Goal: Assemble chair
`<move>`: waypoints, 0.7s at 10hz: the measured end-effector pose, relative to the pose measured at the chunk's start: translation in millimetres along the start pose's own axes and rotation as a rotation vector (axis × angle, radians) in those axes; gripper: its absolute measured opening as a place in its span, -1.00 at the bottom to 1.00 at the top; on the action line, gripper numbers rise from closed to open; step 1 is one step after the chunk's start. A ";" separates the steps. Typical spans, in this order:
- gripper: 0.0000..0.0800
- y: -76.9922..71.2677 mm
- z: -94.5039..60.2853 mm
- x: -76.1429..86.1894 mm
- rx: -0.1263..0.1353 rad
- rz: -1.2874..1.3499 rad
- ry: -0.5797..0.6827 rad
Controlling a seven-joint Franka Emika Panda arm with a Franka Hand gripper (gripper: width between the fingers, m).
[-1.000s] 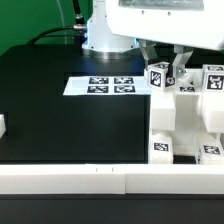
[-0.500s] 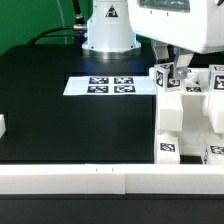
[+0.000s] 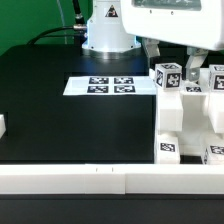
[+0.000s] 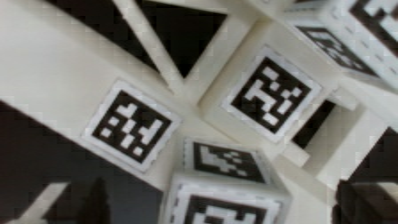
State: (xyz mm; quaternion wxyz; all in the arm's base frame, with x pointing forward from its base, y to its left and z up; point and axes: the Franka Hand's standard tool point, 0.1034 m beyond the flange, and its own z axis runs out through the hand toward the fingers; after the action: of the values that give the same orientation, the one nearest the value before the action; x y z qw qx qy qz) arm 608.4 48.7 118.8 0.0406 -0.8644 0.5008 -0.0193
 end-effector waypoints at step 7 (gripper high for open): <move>0.62 1.8 1.0 1.2 -0.028 -0.564 0.018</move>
Offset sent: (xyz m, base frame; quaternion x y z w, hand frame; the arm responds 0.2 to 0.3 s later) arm 0.0000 0.0000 0.0000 0.0000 0.0000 -0.1296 0.9916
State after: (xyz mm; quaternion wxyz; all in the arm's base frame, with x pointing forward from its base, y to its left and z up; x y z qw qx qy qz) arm 607.5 46.8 117.7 0.0171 -0.9699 0.2410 -0.0306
